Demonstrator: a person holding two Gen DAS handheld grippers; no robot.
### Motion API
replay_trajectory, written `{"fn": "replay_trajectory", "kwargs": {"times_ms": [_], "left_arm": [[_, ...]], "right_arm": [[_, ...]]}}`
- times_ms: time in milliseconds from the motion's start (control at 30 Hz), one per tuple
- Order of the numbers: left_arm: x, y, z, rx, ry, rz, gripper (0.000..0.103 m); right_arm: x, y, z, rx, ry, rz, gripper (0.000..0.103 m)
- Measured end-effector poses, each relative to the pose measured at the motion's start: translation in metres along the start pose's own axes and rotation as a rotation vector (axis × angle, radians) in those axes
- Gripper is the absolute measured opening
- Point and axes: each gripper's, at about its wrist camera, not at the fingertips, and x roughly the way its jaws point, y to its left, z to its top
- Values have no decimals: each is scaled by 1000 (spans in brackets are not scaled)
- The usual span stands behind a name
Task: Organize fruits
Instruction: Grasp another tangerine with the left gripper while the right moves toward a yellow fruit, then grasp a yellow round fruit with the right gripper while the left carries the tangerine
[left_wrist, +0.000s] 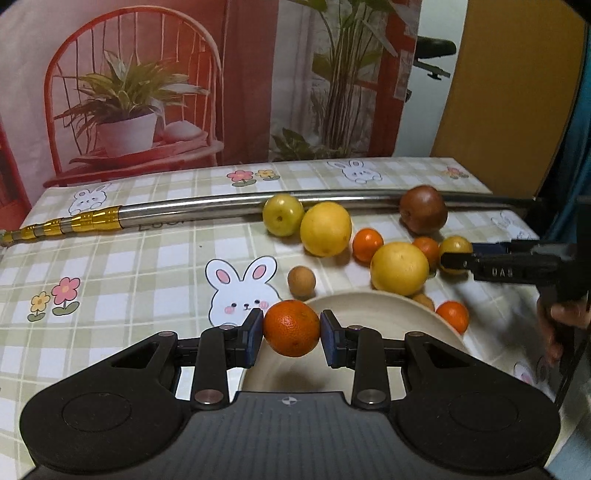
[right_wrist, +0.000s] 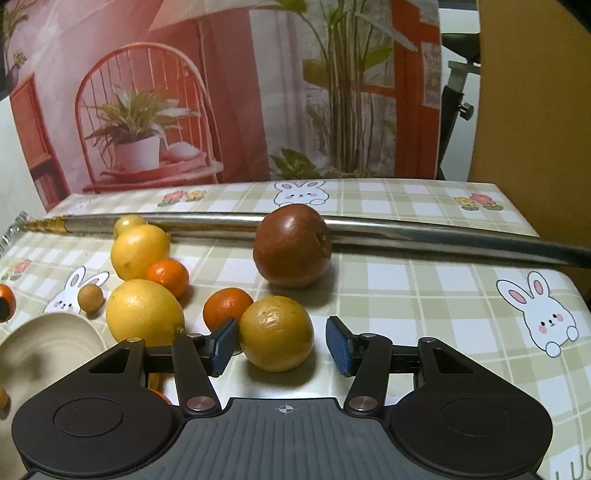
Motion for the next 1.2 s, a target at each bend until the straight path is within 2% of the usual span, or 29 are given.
{"fn": "replay_trajectory", "kwargs": {"times_ms": [133,200,433,767,1000,1200], "left_arm": [[-2,-1,-3,10,2,-6,35],[-2,-1,-5,18,5,-9,35],[-5,-3,-10,35,8,-7,35],[-3,-8,-23,101,38,1,35],[1,-9,-31,110,60,9,35],[4,-10,-34,118,77,17,35]], "right_arm": [[4,1,1,-2,17,1,47],[4,1,1,4,17,12,43],[1,0,-2,19,16,-1,42],[-36,-11,-14,113,-27,11,42],[-65,4,-17,137,-59,51,42],[-74,33,-12,77,-50,126,42]]}}
